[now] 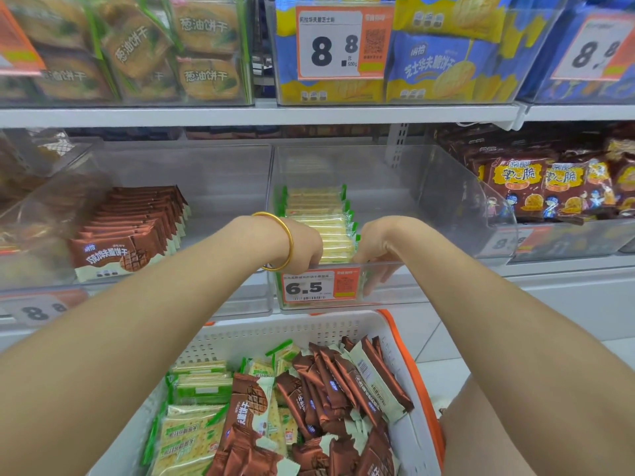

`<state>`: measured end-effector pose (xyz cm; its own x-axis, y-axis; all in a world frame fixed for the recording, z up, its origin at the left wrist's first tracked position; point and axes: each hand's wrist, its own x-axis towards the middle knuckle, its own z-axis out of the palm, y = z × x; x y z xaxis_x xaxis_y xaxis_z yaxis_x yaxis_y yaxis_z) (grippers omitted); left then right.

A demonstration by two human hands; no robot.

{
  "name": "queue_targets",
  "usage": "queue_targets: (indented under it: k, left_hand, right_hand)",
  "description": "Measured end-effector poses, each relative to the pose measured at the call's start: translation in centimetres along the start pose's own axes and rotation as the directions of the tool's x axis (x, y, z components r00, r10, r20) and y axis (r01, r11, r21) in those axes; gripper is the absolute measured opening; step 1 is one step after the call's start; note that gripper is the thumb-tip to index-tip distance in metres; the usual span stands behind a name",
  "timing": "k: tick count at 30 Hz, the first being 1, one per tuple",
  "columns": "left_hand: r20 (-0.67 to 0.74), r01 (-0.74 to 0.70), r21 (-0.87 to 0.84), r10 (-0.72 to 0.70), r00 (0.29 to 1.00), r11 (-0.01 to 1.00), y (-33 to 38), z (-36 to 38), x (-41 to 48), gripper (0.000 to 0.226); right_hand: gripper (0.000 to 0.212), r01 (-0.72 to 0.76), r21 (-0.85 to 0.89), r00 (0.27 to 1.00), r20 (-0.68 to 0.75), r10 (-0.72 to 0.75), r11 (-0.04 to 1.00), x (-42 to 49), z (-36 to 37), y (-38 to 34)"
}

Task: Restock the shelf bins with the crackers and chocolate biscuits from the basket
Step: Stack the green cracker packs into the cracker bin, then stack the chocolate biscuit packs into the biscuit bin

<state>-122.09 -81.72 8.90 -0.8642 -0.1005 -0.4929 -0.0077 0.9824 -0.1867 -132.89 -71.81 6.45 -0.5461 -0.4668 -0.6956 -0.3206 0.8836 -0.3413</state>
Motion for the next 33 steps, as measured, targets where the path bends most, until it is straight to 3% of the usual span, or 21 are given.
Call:
queue_targets:
  k: [2, 4, 7, 9, 11, 13, 16, 20, 25, 27, 29, 31, 33]
  left_hand:
    - [-0.048, 0.009, -0.008, -0.009, 0.999, 1.000, -0.1, 0.5, -0.3, 0.022]
    - [-0.143, 0.005, -0.043, -0.011, 0.990, 0.999, -0.4, 1.2, -0.8, 0.032]
    - [-0.444, -0.027, -0.221, -0.076, 0.893, 0.975, -0.6, 2.4, -2.4, 0.046]
    - [-0.664, -0.144, -0.350, -0.137, 0.736, 0.925, -0.5, 3.7, -4.1, 0.044]
    - [-0.795, -0.290, -0.424, -0.200, 0.573, 0.858, -0.4, 5.9, -6.1, 0.040]
    - [-0.818, -0.332, -0.446, -0.227, 0.529, 0.831, -0.4, 8.5, -7.6, 0.039]
    - [-0.737, -0.313, -0.569, -0.302, 0.605, 0.761, -0.3, 12.9, -9.0, 0.037]
    - [-0.488, -0.145, -0.779, -0.443, 0.752, 0.610, -0.5, 17.8, -9.2, 0.036]
    - [-0.134, 0.090, -0.859, -0.390, 0.911, 0.505, -0.2, 22.7, -6.1, 0.027]
    - [-0.014, 0.192, -0.819, -0.353, 0.935, 0.540, 0.6, 24.0, -4.4, 0.025]
    - [0.171, 0.317, -0.783, -0.305, 0.937, 0.535, 1.6, 25.3, -2.5, 0.037]
    - [0.314, 0.402, -0.784, -0.256, 0.914, 0.474, 2.4, 26.6, -1.0, 0.044]
    - [0.336, 0.424, -0.822, -0.276, 0.900, 0.380, 3.0, 28.0, 0.0, 0.044]
  right_hand:
    - [0.042, 0.005, -0.086, 0.999, -0.047, -0.009, 0.996, -0.3, 0.0, 0.2]
    - [0.040, 0.008, -0.120, 0.997, -0.075, -0.017, 0.993, -0.5, 0.2, 0.4]
    - [0.032, 0.087, -0.131, 0.946, -0.298, -0.123, 0.988, -1.6, 0.5, 0.6]
    - [0.036, 0.191, -0.155, 0.797, -0.551, -0.245, 0.969, -3.1, 1.2, 0.9]
    - [0.030, 0.374, -0.123, 0.615, -0.709, -0.345, 0.919, -5.5, 2.7, 1.2]
    - [0.022, 0.535, -0.118, 0.491, -0.762, -0.422, 0.836, -8.0, 4.9, 1.4]
    - [0.020, 0.672, -0.122, 0.477, -0.683, -0.553, 0.731, -9.6, 8.8, 1.3]
    - [0.014, 0.637, -0.241, 0.630, -0.385, -0.674, 0.733, -6.6, 14.1, 0.9]
    - [0.007, 0.516, -0.370, 0.815, -0.068, -0.576, 0.773, -0.1, 18.2, 1.5]
    - [0.007, 0.492, -0.354, 0.847, -0.016, -0.531, 0.796, 1.6, 19.2, 1.7]
    - [0.013, 0.477, -0.297, 0.868, 0.010, -0.497, 0.827, 2.9, 20.1, 1.8]
    - [0.014, 0.470, -0.242, 0.877, 0.022, -0.479, 0.849, 3.6, 20.7, 2.0]
    - [0.015, 0.465, -0.226, 0.881, 0.020, -0.473, 0.856, 4.3, 20.9, 2.2]
